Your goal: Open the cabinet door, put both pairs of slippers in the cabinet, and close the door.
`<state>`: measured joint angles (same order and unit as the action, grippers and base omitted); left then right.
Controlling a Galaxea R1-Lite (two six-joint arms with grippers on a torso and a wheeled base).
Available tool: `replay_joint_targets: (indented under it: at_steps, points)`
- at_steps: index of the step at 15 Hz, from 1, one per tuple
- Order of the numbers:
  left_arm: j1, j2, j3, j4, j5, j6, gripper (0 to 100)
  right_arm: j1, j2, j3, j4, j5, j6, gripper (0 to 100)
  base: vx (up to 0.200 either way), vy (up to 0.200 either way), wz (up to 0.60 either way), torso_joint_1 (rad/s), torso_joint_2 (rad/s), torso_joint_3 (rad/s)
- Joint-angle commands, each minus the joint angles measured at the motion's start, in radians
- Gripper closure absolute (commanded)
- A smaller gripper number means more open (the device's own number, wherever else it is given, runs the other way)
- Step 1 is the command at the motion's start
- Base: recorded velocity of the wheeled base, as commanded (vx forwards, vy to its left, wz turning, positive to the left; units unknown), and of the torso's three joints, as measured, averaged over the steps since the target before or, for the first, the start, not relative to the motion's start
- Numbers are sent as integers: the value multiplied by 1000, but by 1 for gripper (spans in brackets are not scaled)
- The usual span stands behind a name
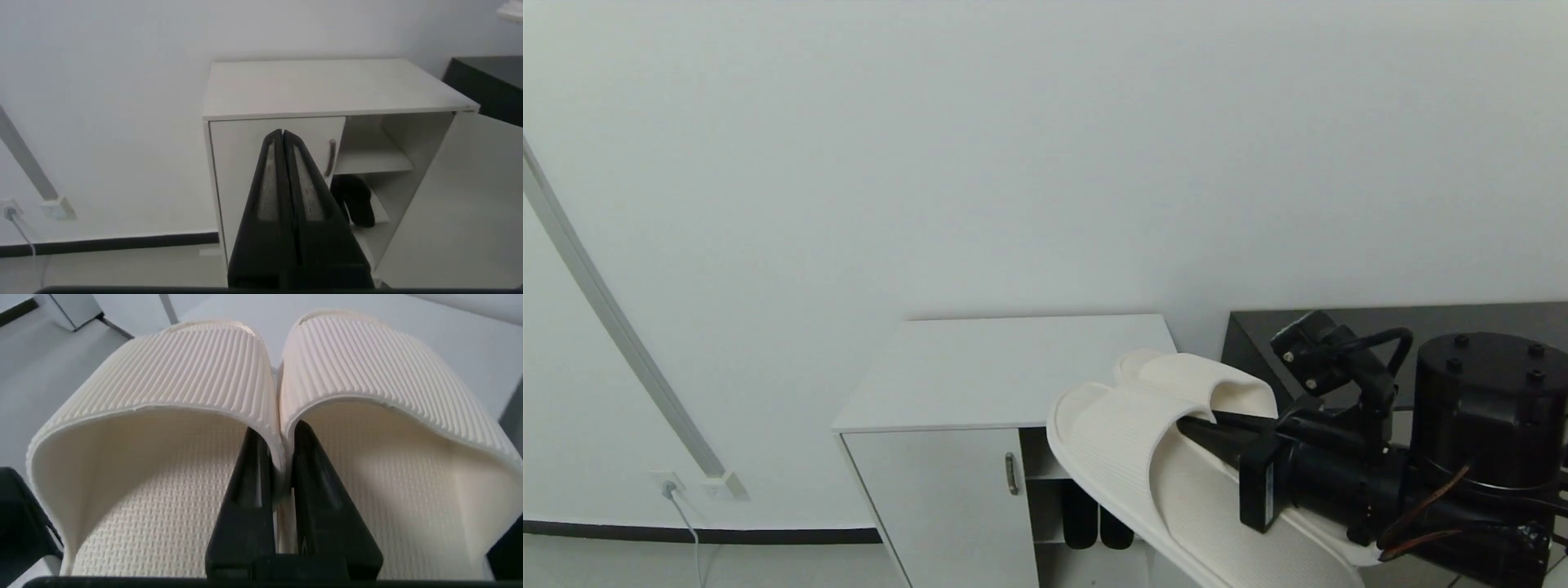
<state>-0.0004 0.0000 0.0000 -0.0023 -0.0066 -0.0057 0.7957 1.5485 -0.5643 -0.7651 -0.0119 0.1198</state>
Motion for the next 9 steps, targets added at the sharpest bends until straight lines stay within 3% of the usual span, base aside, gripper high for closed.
replay_joint_targets:
  at_steps: [1, 9]
  points:
    - [-1, 0, 0, -1, 0, -3, 100, 2, -1, 9, 1, 1, -2, 100, 0, 0, 0, 0, 0, 0]
    - [-1, 0, 0, -1, 2, -5, 100, 13, 4, 18, 1, 7, -2, 100, 0, 0, 0, 0, 0, 0]
